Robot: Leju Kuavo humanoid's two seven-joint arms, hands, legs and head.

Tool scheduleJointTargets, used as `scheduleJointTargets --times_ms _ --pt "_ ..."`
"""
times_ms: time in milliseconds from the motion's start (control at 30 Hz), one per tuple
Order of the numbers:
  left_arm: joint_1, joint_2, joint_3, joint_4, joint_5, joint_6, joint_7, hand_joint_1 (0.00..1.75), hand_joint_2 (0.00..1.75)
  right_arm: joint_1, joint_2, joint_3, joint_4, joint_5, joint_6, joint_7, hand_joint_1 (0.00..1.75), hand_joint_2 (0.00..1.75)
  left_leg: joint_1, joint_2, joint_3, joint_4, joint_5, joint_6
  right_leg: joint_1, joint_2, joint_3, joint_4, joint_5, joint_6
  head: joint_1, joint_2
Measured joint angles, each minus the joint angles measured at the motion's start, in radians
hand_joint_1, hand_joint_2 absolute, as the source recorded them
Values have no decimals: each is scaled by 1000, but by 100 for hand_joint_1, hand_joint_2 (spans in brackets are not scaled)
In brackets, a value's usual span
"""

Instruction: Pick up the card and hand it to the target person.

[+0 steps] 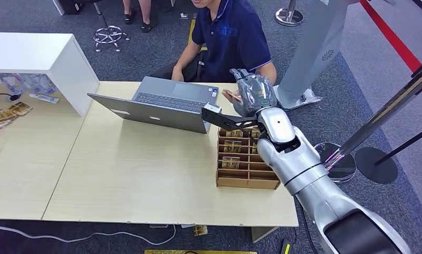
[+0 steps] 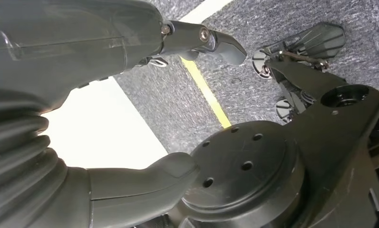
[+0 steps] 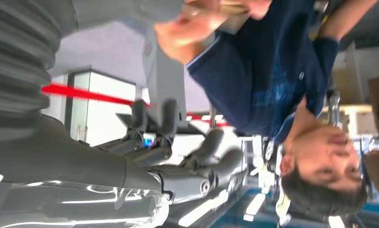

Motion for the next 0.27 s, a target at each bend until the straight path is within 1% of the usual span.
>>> scheduleJointTargets --times_ms 67,167,233,267 --pt "2 -1 0 0 25 17 5 0 175 45 -3 3 -46 -45 16 7 0 175 0 0 0 0 0 0 0 0 0 0 0 0 0 0" --pt "7 -5 2 0 65 52 11 0 175 152 -21 -4 -229 -154 59 18 0 175 0 1 0 0 0 0 0 1 -1 0 0 0 0 0" --pt "9 -8 5 0 88 74 11 0 175 206 -34 -20 -345 -252 84 16 0 175 0 2 0 0 0 0 0 2 -2 0 0 0 0 0" --pt "9 -9 6 0 93 80 11 0 175 221 -38 -25 -373 -279 91 16 0 175 0 2 0 0 0 0 0 2 -2 0 0 0 0 0"
